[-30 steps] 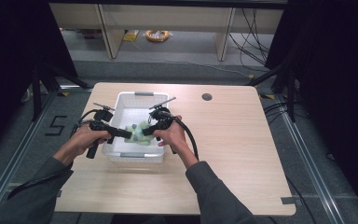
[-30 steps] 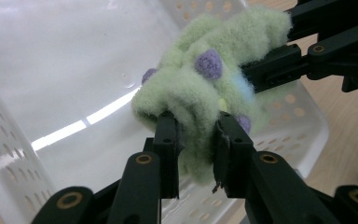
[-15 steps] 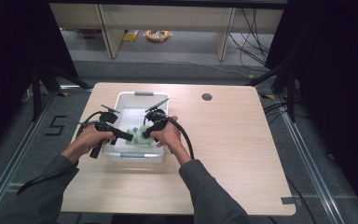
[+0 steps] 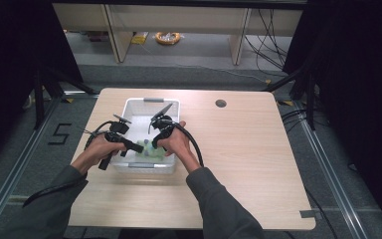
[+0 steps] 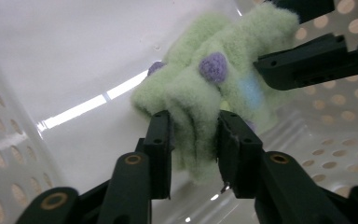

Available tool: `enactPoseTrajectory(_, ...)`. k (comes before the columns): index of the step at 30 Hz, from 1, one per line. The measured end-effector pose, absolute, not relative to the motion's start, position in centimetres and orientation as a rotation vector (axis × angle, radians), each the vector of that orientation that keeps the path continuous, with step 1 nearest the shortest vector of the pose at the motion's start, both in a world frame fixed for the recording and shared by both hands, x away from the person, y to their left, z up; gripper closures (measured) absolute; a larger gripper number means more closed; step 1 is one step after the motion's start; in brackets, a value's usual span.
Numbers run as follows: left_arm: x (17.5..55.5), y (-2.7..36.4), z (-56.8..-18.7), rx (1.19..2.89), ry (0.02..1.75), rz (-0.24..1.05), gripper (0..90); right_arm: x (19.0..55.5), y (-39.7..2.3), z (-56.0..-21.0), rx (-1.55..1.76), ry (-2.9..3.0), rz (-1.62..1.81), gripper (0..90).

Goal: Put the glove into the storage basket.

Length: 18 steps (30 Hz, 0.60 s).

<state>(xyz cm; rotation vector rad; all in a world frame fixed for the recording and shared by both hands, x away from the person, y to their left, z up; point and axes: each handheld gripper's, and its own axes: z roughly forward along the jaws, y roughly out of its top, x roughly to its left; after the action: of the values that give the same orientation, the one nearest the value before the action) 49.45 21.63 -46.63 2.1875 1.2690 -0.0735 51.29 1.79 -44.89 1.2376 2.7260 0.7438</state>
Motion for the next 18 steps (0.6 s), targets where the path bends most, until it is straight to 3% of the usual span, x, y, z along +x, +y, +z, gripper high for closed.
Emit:
enactPoseTrajectory(15, 49.4, 21.2, -44.6, 2.186, 1.238, 0.058, 46.1, 51.1, 0.9, -42.9, 1.219, 2.657, 0.843, 47.7)
enactPoseTrajectory(18, 49.1, 21.1, -44.1, 2.134, 1.238, 0.063, 46.0, 50.9, 0.4, -42.3, 1.235, 2.642, 0.879, 46.4)
